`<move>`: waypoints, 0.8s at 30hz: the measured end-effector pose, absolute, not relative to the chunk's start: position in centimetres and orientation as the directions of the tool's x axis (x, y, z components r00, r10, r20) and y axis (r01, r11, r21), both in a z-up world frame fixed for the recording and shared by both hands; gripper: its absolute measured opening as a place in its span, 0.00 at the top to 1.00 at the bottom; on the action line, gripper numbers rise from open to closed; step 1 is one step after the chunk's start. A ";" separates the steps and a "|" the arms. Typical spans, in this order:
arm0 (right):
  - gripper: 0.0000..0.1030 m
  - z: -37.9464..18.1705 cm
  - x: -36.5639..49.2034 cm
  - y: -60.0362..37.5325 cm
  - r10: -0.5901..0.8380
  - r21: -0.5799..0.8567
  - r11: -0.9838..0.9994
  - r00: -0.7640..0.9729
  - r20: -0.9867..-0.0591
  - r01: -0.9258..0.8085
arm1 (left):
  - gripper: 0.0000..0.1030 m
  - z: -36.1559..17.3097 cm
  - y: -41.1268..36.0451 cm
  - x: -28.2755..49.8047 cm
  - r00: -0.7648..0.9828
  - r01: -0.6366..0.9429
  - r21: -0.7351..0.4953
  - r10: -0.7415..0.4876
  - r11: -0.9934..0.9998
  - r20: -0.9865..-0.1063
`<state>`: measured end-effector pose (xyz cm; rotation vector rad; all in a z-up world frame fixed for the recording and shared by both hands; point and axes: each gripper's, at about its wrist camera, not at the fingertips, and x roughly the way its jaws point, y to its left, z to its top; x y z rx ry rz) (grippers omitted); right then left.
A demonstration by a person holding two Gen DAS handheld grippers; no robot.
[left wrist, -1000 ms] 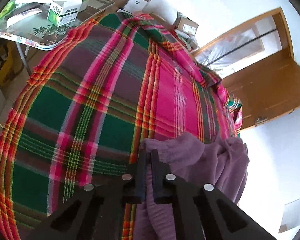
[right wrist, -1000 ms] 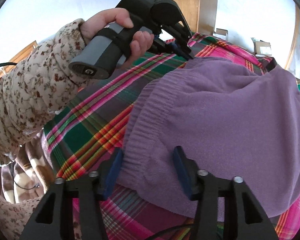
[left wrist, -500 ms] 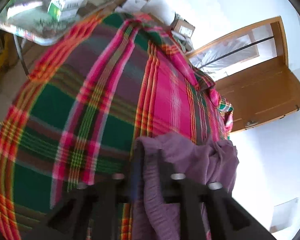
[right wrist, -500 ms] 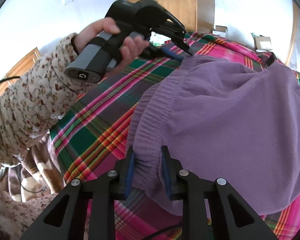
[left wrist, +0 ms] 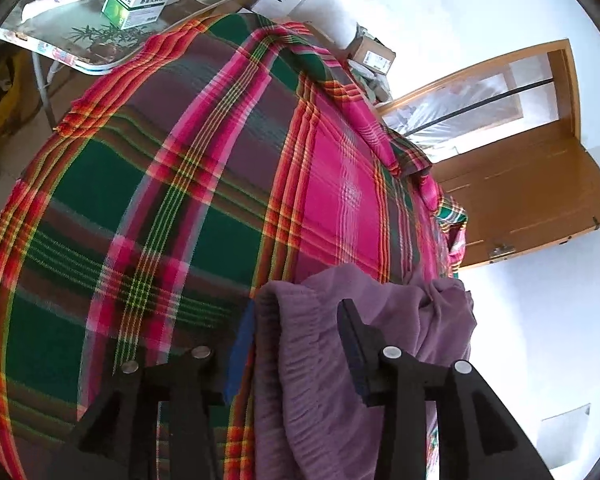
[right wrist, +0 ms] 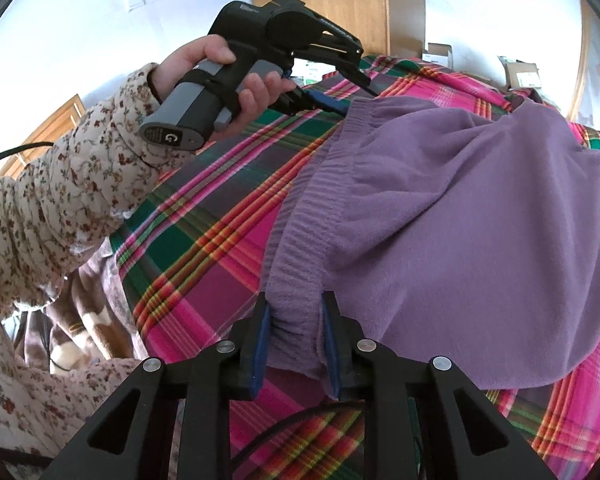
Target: Fold clothes
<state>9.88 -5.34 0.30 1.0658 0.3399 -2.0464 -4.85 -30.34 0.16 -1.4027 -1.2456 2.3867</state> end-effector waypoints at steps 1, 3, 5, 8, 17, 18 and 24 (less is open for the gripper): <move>0.76 0.3 9.9 -5.2 -0.521 0.114 -0.655 -0.337 -0.784 0.747 | 0.59 0.3 -30.1 -4.9 -0.568 0.296 -0.682 0.451 -0.669 -0.689; 0.76 0.3 10.1 -4.9 -0.521 0.118 -0.657 -0.335 -0.785 0.745 | 0.59 0.4 -29.7 -5.0 -0.565 0.300 -0.663 0.432 -0.686 -0.703; 0.76 0.3 10.4 -4.8 -0.524 0.120 -0.658 -0.337 -0.783 0.743 | 0.60 0.6 -29.3 -5.0 -0.562 0.309 -0.648 0.416 -0.696 -0.715; 0.76 0.1 10.3 -4.8 -0.524 0.123 -0.662 -0.338 -0.782 0.740 | 0.63 0.6 -28.8 -5.1 -0.554 0.315 -0.639 0.411 -0.702 -0.724; 0.76 -0.1 10.2 -4.5 -0.524 0.131 -0.665 -0.334 -0.783 0.735 | 0.57 0.3 -27.8 -4.9 -0.534 0.347 -0.667 0.446 -0.660 -0.719; 0.76 -0.2 10.1 -4.5 -0.524 0.134 -0.667 -0.334 -0.783 0.733 | 0.57 0.4 -27.6 -5.0 -0.536 0.339 -0.666 0.445 -0.665 -0.718; 0.76 -0.2 10.0 -4.6 -0.527 0.135 -0.668 -0.338 -0.779 0.731 | 0.73 0.4 -27.0 -5.4 -0.519 0.333 -0.627 0.419 -0.704 -0.745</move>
